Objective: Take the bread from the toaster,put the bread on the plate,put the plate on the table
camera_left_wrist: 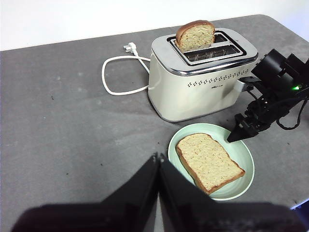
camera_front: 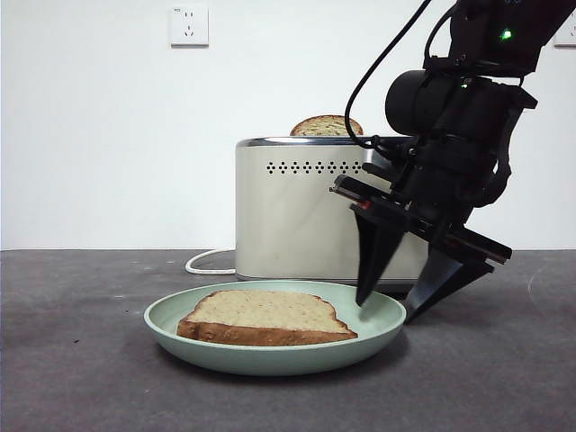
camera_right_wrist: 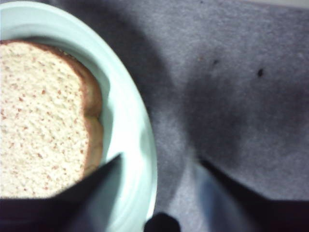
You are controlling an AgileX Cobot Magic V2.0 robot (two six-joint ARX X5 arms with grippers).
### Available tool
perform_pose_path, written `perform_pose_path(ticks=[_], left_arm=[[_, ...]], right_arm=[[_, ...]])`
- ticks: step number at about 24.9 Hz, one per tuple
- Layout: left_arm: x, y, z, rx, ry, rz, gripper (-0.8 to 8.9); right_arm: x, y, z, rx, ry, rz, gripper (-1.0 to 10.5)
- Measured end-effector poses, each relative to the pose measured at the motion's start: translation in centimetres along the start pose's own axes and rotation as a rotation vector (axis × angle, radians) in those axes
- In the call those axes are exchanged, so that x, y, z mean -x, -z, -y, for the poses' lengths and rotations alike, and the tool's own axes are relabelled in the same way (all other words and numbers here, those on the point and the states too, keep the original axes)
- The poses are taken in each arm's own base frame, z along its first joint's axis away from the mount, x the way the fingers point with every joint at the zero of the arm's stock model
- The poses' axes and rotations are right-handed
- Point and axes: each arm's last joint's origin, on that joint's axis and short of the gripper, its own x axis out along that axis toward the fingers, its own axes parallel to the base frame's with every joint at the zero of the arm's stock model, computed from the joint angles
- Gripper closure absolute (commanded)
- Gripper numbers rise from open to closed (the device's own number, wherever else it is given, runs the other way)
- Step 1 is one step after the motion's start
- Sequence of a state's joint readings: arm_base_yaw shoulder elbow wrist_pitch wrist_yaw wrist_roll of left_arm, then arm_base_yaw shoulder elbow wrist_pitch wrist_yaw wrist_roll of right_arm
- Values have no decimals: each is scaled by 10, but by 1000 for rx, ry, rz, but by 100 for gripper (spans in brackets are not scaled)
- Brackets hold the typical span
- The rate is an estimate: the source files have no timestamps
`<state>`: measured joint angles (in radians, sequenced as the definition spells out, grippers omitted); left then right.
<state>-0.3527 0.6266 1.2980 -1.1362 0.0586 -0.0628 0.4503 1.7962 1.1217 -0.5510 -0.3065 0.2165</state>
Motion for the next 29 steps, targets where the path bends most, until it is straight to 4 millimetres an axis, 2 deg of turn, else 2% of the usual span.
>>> perform_pose_path(ticks=[3,7,11,14,17,19,21,26,29], left_arm=[[0,0,0,0,0,0,822],[0,0,0,-3,0,0,822],[0,0,0,-3,0,0,822],[0,0,0,-10,0,0,822],[0,0,0,-11,0,0,822],[0,0,0,-11,0,0,822],[0,0,0,-11,0,0,822],[0,0,0,-11,0,0,822],[0,0,0,-11,0,0,822]], right_arm=[[19,-1,-6,22,-12,54,443],[79,12,-25,96,-40,158,447],[143,50,-51,258,-70,233,453],[175,76,-63,337,-98,295,515],[199,99,-70,392,-125,344,526],[211,113,-72,416,-140,368,608],[221,126,-73,436,-154,384,740],[235,150,-71,457,-167,383,949],[239,158,-68,457,-165,371,959]])
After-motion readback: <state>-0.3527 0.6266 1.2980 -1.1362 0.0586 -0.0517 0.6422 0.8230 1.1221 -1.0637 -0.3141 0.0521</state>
